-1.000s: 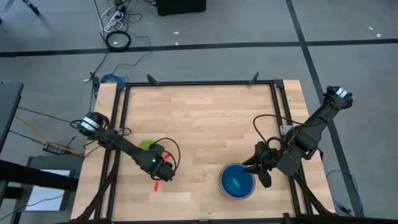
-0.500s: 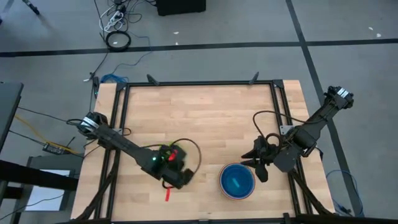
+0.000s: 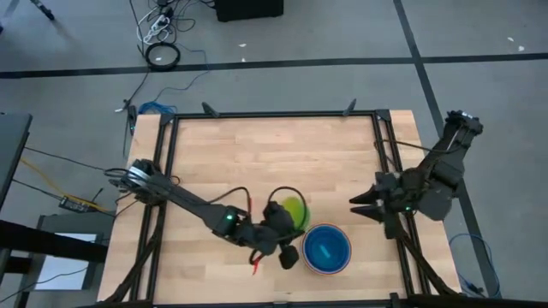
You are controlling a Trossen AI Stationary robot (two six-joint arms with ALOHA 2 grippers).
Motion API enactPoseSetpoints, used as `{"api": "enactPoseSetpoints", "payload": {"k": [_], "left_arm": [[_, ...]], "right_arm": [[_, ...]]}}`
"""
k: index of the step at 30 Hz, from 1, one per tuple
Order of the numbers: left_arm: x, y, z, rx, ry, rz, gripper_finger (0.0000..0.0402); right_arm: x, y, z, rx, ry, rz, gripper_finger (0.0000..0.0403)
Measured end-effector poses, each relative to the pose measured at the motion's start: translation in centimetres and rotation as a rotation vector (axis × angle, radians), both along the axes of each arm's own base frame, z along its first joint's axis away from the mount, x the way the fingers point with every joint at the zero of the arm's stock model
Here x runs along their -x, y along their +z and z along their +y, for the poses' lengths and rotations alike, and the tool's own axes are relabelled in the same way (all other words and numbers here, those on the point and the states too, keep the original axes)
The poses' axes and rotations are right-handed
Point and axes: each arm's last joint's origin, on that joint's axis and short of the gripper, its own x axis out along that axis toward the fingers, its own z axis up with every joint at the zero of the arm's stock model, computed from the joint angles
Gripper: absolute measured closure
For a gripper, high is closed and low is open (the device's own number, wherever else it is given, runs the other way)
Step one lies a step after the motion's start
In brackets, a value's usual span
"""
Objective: Nest bowls inside each other
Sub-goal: Stack the green bowl on top of the blue bowl
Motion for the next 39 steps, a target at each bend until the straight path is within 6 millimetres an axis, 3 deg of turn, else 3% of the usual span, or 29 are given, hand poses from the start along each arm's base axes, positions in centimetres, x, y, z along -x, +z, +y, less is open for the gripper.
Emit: {"api": "enactPoseSetpoints", "payload": {"k": [6,14,21,34,39], "left_arm": [[-3.0,-3.3,-0.7,0.066,-0.078,-0.067,0.0399],[-3.6,-2.9,-0.6,0.103,-0.086,-0.153,0.0399],[-4.4,-3.1,-0.9,0.162,-0.282,-0.193,0.0399],[-5.9,-6.5,-0.9,0.235,-0.247,-0.188,0.0398],[-6.1,-5.9,-0.8,0.268,-0.240,-0.236,0.0352]], "right_arm": [[0.9,0.4,0.1,0.040,-0.010,-0.048,0.0273],[0.4,-0.2,0.9,0.082,-0.009,-0.021,0.0273],[0.1,-0.6,1.0,0.113,-0.027,-0.005,0.0273],[0.1,-0.6,1.0,0.131,-0.025,-0.004,0.0273],[0.0,-0.7,1.0,0.133,-0.023,-0.001,0.0273]]}}
